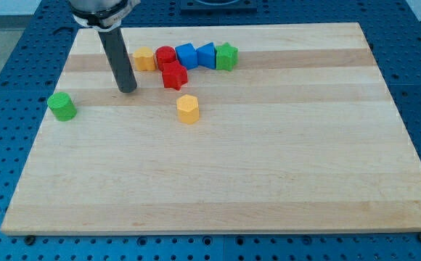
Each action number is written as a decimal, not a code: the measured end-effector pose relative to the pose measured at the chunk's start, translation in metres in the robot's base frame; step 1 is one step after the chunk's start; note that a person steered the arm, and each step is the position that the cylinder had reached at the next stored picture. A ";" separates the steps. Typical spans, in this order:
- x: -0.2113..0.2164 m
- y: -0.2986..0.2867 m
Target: Push the red star right a bit
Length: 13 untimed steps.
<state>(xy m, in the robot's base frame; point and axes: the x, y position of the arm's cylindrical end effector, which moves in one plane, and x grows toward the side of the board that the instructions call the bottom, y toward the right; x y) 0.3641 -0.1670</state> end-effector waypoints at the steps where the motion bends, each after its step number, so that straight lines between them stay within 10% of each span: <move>1: -0.004 0.006; 13: -0.001 0.081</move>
<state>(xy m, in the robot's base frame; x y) 0.3630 -0.0859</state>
